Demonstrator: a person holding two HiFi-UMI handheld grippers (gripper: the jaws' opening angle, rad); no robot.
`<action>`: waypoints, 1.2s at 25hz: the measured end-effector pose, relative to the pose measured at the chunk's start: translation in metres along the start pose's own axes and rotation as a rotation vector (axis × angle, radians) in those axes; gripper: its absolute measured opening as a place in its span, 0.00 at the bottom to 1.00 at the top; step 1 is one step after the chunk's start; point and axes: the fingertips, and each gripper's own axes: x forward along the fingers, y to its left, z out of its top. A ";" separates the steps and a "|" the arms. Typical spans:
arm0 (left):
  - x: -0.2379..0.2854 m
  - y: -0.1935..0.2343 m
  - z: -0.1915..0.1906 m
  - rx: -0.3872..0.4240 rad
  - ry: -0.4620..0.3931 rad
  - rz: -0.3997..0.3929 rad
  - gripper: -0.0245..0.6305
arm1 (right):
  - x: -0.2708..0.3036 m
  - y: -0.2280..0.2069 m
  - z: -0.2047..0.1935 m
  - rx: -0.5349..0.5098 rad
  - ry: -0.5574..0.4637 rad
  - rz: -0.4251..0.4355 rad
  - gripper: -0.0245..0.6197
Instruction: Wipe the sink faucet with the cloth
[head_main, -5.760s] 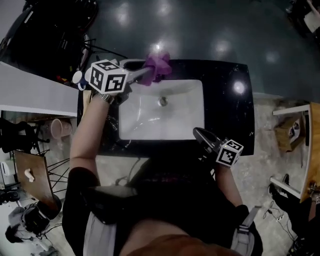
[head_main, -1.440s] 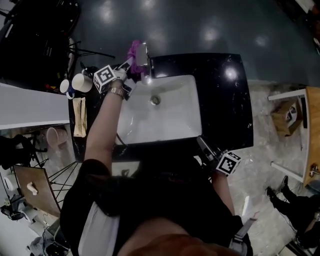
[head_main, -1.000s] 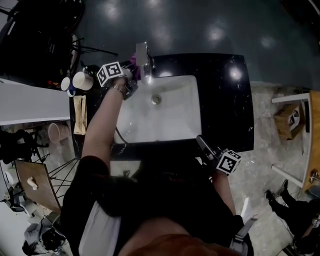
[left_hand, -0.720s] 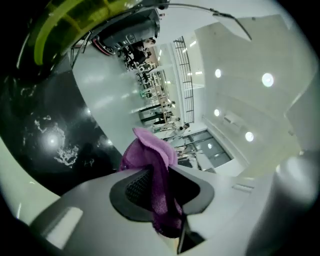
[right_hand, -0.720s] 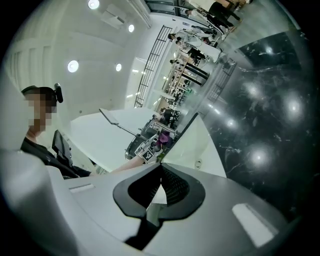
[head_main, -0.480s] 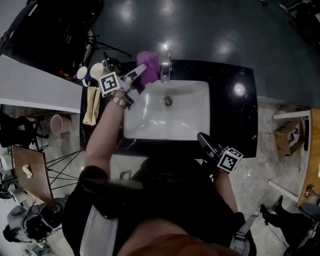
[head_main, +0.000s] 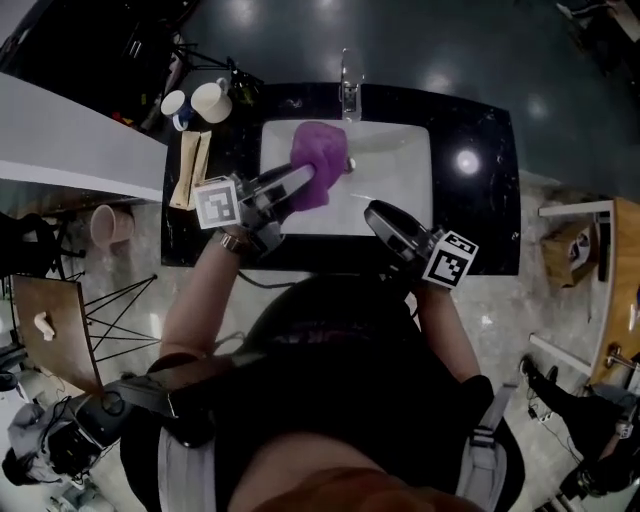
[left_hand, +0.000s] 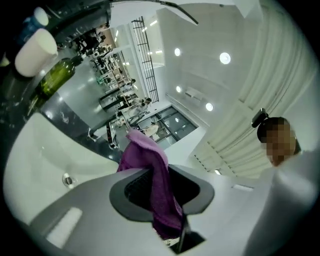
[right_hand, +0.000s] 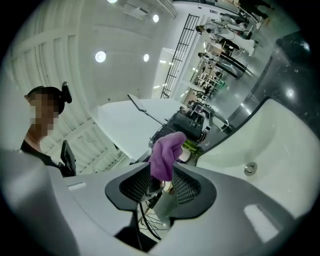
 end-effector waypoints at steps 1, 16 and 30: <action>-0.005 0.000 -0.014 -0.019 0.009 0.014 0.18 | 0.007 0.003 -0.004 -0.004 0.009 0.007 0.28; -0.034 -0.003 -0.078 -0.093 0.025 0.040 0.18 | 0.060 0.027 -0.074 -0.022 0.194 0.030 0.44; -0.064 0.005 -0.076 -0.149 0.015 -0.005 0.12 | 0.013 0.004 -0.024 -0.061 0.011 -0.100 0.15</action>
